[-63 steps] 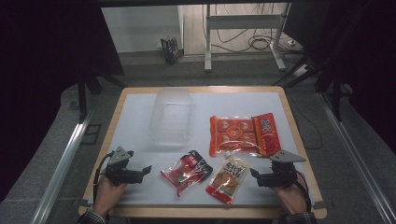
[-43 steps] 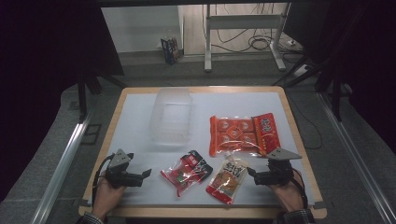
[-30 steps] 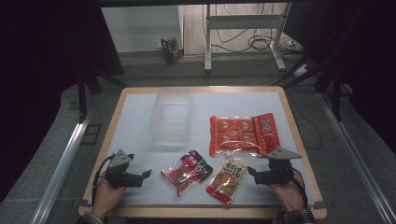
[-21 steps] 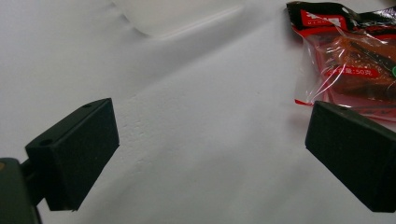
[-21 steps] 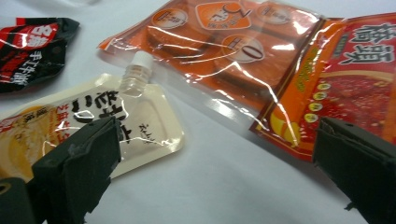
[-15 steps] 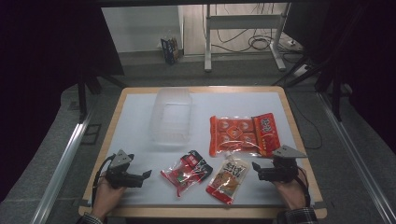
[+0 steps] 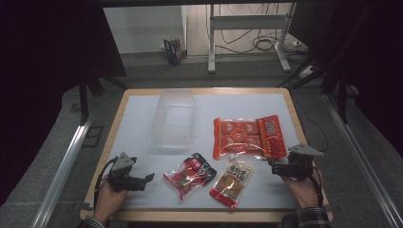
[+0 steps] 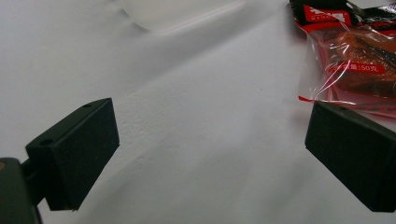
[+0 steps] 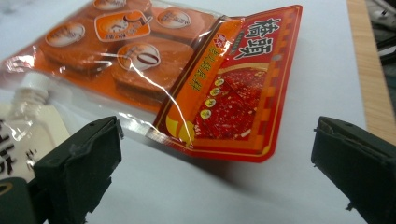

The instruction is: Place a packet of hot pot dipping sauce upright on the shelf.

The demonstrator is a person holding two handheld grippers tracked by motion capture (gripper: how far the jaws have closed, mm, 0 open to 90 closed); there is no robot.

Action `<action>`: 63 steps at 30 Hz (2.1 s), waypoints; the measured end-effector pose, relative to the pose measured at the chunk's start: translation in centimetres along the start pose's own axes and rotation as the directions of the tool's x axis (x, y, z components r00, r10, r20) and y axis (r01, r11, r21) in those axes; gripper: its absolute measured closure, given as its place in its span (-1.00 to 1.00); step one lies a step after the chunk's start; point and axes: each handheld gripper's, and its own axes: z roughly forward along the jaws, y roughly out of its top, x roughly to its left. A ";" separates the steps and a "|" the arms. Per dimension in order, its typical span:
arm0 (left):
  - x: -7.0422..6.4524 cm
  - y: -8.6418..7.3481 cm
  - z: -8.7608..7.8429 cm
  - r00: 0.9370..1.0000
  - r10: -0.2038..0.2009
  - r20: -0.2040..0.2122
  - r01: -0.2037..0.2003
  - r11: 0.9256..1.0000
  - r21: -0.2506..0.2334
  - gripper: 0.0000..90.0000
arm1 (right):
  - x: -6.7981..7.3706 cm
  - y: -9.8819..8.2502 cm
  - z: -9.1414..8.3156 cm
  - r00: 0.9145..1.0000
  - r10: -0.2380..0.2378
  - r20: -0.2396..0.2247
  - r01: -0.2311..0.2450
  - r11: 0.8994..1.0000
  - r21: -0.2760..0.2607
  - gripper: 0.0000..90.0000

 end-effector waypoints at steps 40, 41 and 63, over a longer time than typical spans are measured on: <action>-0.3 -0.1 0.5 1.000 0.030 0.009 -0.031 0.999 0.029 -0.94 | -1.2 4.2 4.8 0.994 0.083 -0.068 -0.072 0.986 0.150 -0.24; -0.3 -0.1 0.6 0.999 0.031 0.009 -0.031 0.999 0.030 -0.94 | -1.5 4.5 5.3 0.994 0.082 -0.066 -0.071 0.986 0.151 -0.13; -0.8 -0.1 0.7 0.997 0.075 0.012 -0.076 0.996 0.044 -0.94 | -2.6 6.5 8.0 0.991 0.095 -0.092 -0.072 0.971 0.227 0.96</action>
